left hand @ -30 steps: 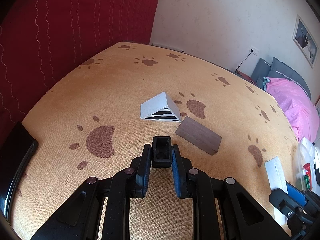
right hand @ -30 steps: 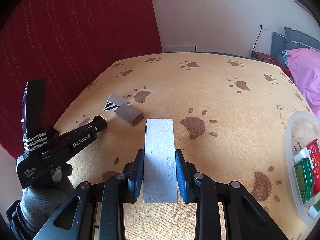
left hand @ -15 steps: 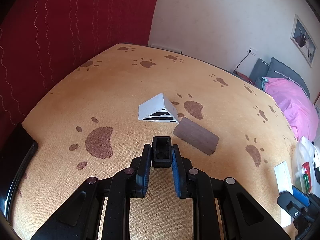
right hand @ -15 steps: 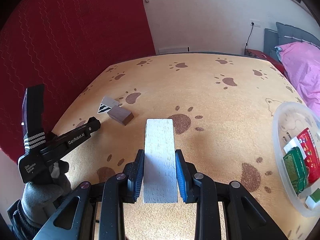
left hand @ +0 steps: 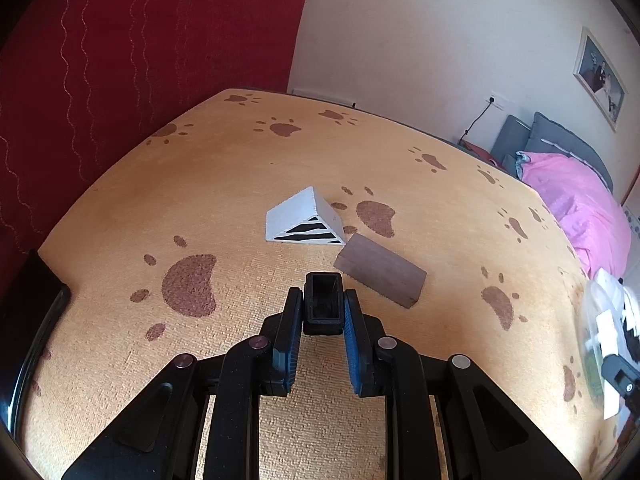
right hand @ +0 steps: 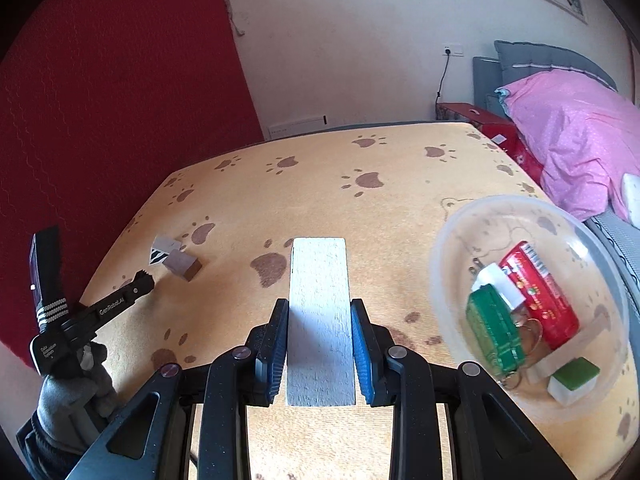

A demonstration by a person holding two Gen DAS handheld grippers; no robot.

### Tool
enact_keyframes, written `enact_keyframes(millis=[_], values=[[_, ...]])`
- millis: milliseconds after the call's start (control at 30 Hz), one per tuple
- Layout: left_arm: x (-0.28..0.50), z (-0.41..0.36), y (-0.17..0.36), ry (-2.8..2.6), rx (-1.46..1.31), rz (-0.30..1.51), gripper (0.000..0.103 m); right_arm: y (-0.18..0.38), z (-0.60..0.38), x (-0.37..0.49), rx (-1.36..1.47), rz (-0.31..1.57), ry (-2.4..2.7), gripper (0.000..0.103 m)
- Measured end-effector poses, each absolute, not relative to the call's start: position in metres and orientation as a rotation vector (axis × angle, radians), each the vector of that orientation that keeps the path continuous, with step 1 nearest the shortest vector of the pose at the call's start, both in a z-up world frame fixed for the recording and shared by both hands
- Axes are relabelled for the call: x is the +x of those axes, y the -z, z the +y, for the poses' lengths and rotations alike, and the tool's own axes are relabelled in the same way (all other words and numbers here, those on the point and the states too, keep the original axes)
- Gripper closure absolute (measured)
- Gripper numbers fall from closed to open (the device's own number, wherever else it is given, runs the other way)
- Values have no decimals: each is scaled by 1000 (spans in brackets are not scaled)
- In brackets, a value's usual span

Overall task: Organize rigid objects
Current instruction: 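Carry the white block toward the clear bowl with the right gripper while the left carries the black box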

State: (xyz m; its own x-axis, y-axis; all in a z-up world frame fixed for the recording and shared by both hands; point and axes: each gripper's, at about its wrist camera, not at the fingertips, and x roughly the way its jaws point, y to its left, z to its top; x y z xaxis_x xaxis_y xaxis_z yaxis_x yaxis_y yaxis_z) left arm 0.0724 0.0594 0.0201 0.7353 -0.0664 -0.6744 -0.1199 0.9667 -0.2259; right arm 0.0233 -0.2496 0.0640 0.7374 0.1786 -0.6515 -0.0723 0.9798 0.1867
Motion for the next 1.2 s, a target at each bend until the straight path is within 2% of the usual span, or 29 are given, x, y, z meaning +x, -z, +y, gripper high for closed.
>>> enact_keyframes(millis=[767, 1200], values=[[56, 19, -35, 96, -218, 761, 83, -68, -363, 7, 269, 665, 134, 72], [53, -28, -49, 166, -153, 757, 83, -59, -380, 8, 284, 679, 100, 72]])
